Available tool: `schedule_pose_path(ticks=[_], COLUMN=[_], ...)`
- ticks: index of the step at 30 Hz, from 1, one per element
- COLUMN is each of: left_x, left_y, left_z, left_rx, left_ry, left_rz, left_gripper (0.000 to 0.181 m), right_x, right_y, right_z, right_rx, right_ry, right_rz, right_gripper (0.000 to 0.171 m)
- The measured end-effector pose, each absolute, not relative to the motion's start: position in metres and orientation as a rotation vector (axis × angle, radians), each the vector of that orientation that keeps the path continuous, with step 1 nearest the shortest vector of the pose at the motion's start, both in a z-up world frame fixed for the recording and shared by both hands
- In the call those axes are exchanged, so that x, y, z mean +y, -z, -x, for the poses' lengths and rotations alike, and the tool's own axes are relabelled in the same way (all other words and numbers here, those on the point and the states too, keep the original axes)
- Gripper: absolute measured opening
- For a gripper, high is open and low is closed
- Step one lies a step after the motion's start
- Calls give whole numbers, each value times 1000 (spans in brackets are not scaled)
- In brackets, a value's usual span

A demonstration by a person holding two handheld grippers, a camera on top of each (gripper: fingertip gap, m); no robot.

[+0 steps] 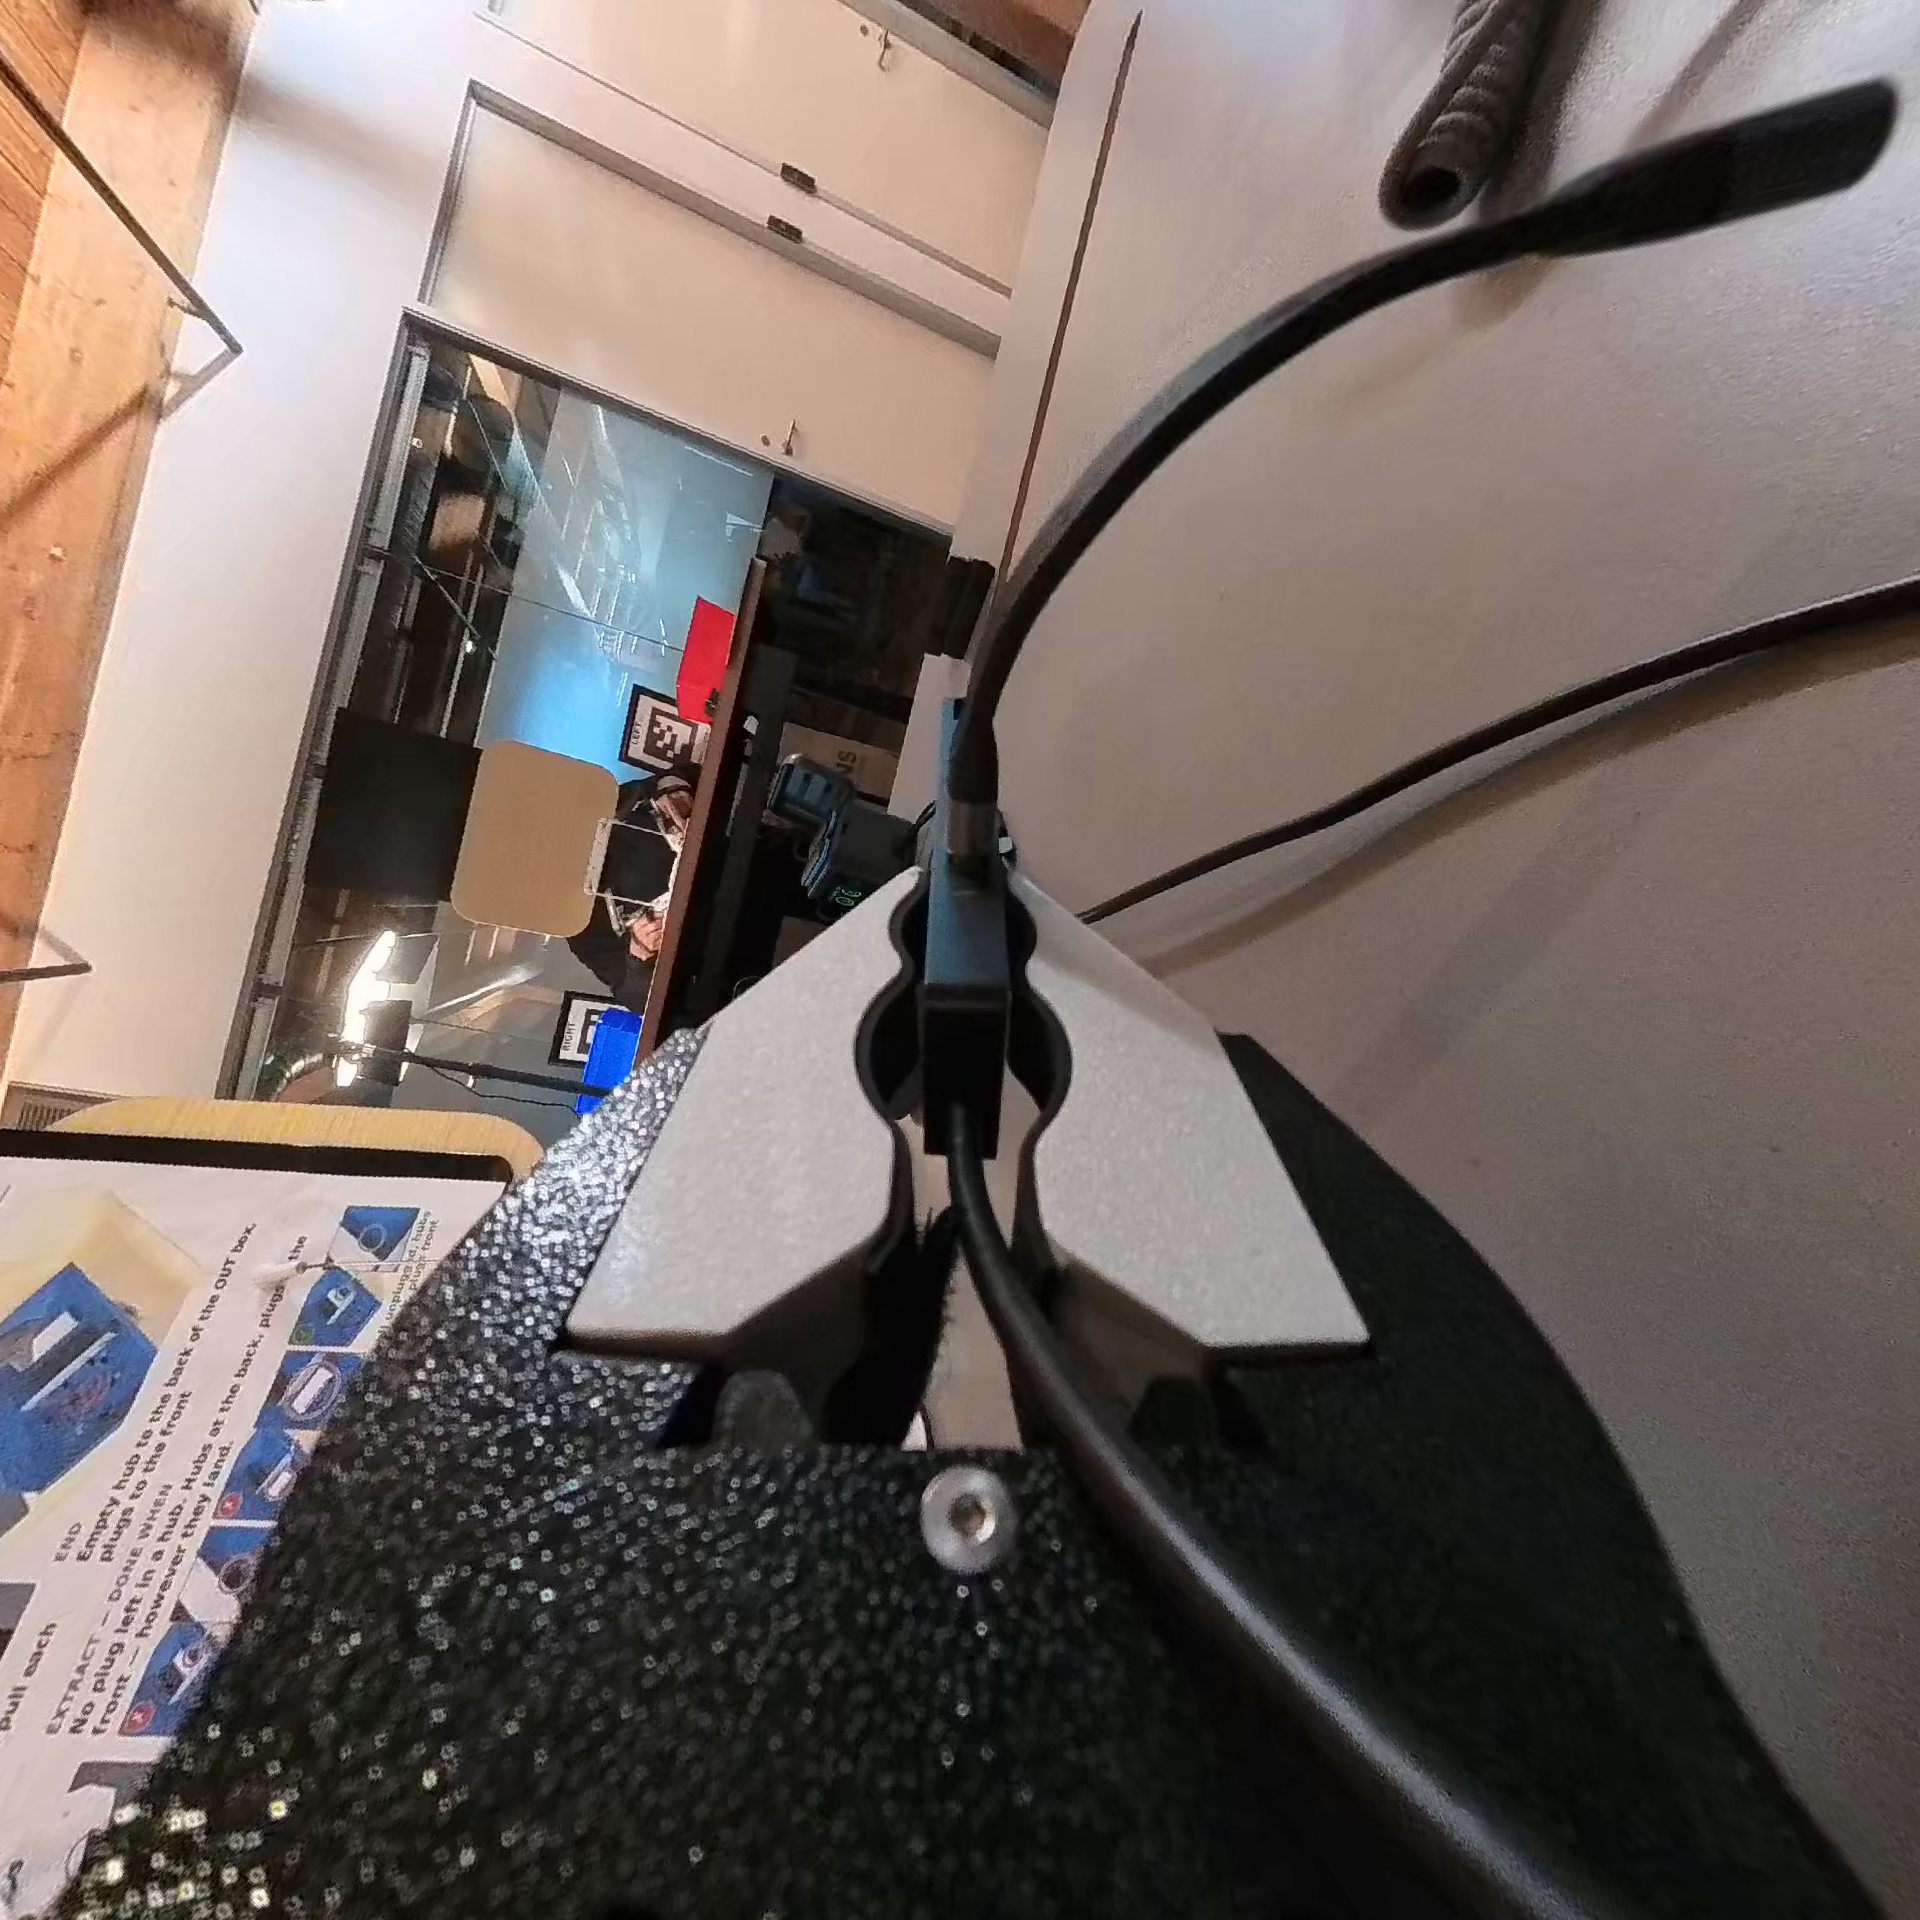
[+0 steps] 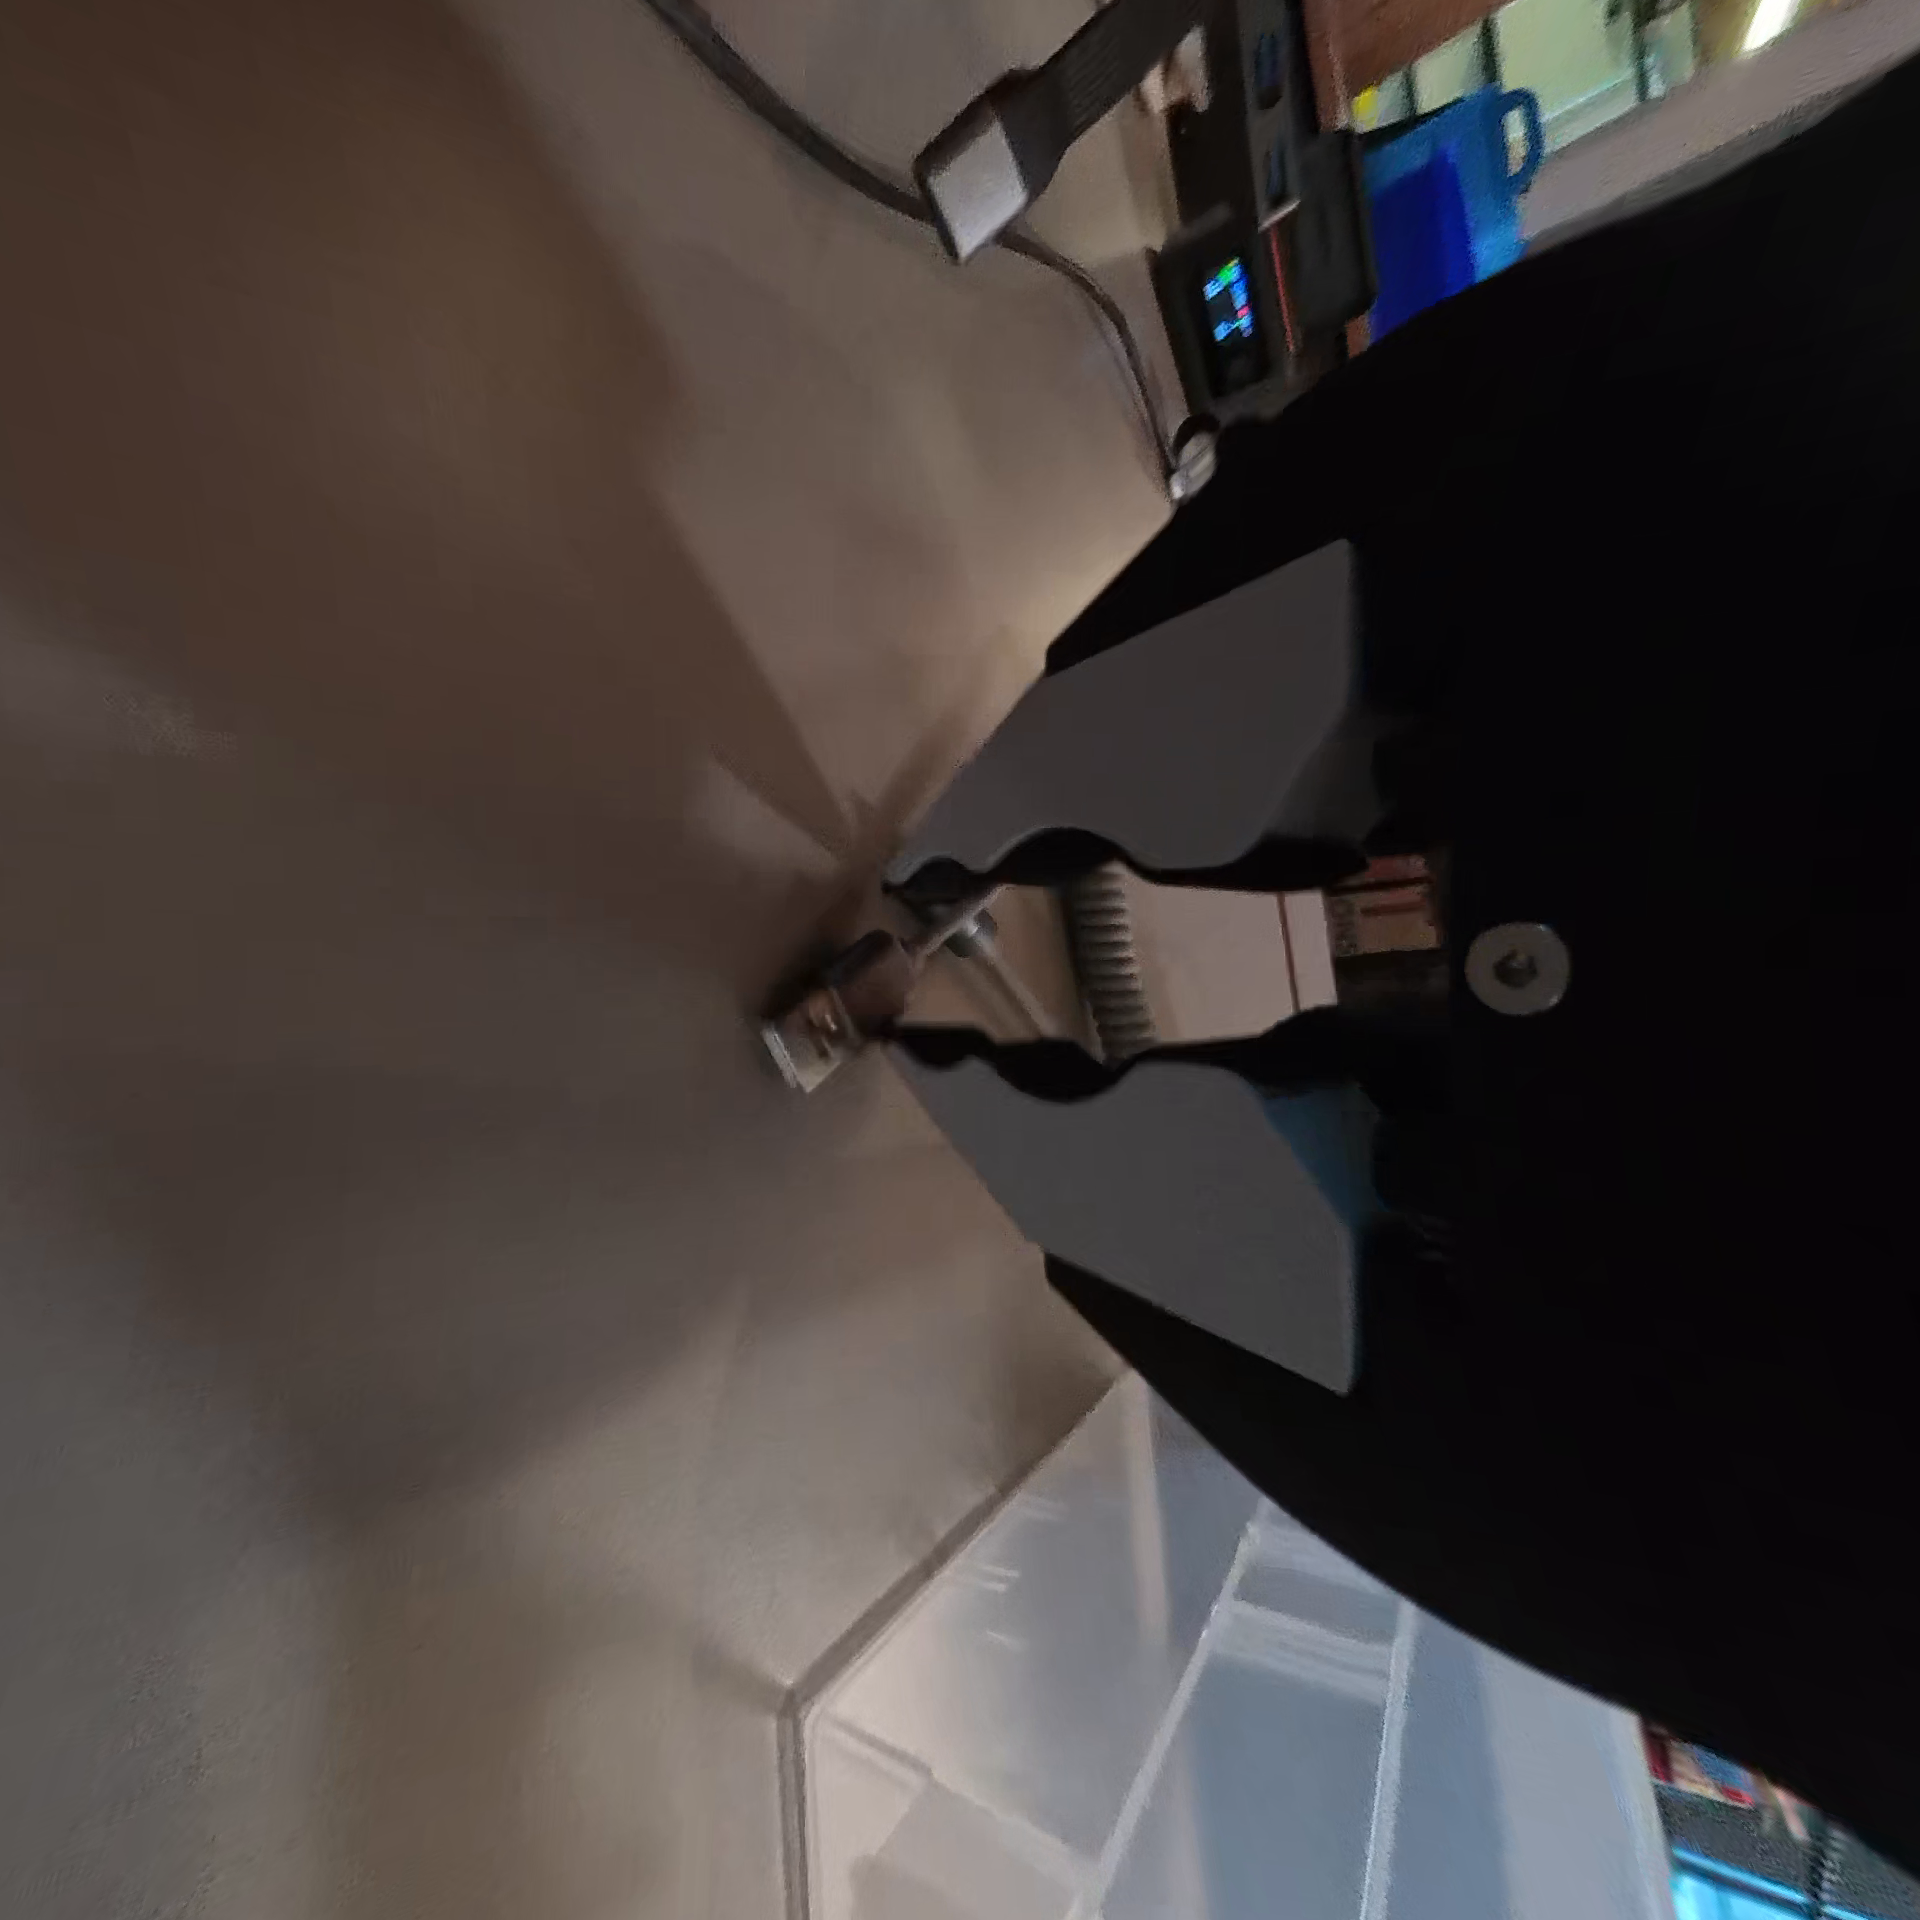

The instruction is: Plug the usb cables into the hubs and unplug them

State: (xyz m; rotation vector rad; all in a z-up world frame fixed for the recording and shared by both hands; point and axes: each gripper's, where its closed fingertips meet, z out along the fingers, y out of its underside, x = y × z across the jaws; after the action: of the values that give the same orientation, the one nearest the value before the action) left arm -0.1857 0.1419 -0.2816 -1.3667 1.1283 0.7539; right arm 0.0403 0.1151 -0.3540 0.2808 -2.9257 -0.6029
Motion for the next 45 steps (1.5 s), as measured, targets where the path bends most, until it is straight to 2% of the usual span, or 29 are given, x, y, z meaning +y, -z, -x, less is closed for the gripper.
schedule_pose_path(ticks=[1, 4, 9, 17, 24, 35, 39, 45], left_x=[142, 141, 140, 136, 134, 136, 137, 139], left_y=[281, 281, 280, 281, 286, 291, 294, 294], left_z=[186, 188, 189, 189, 186, 187, 188, 187], left_rx=[1127, 1120, 1117, 1180, 1262, 1272, 1278, 1283], left_ry=[-754, -751, -755, -821, -891, -857, -847, -844], left_rz=[1368, 1372, 1376, 1335, 1297, 1331, 1344, 1348], left_gripper=[9, 9, 8, 9, 9, 8, 8, 8], right_x=[113, 105, 91, 105, 150, 173, 168, 156], right_y=[353, 351, 329, 327, 337, 351, 350, 349], right_z=[-33, -19, 28, 58, 74, 104, 106, 96], right_rx=[-2894, -2888, -2569, -2144, -1711, -1636, -1742, -1980], right_ry=[586, 452, -107, -464, -484, -475, -518, -610], right_rz=[-243, 229, 1211, 1745, 2166, 2202, 2141, 1872], right_gripper=[13, 12, 11, 11, 11, 11, 32, 40])
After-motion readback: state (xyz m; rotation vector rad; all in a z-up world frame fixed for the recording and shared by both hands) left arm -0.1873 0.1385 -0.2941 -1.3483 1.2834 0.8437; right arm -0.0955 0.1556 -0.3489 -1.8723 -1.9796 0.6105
